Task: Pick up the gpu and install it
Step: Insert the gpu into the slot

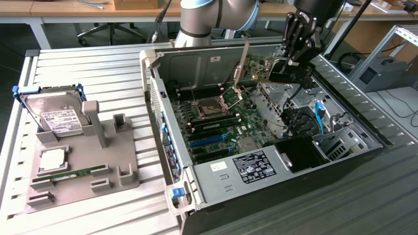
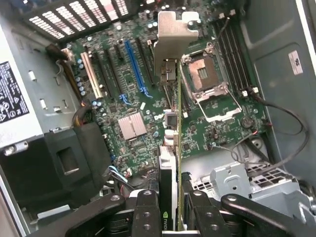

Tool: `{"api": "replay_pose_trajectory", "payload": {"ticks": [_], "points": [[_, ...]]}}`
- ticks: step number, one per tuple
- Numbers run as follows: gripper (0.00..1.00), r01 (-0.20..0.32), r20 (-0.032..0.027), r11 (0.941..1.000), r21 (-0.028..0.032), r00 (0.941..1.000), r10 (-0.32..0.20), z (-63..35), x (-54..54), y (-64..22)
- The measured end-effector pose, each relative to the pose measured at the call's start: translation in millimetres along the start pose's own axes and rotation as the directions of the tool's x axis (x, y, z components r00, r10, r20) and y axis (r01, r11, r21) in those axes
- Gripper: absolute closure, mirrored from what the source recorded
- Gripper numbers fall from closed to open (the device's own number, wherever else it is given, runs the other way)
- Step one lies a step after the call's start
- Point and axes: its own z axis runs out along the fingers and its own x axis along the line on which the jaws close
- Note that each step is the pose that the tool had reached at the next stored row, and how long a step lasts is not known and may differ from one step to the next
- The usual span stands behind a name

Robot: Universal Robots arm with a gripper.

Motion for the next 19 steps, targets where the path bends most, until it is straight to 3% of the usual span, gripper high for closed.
{"api": "replay_pose_trajectory", "payload": {"ticks": [6, 13, 19], "points": [[0.73, 0.086, -0.0070, 0.9963, -0.0010, 0.9962, -0.086, 0.1, -1.1, 0.4], [0.73, 0.178, -0.0119, 0.9840, -0.0024, 0.9840, -0.178, 0.1, -2.8, 1.0], [0.73, 0.191, -0.0128, 0.9815, -0.0029, 0.9814, -0.191, 0.0, -3.3, 1.2]]}}
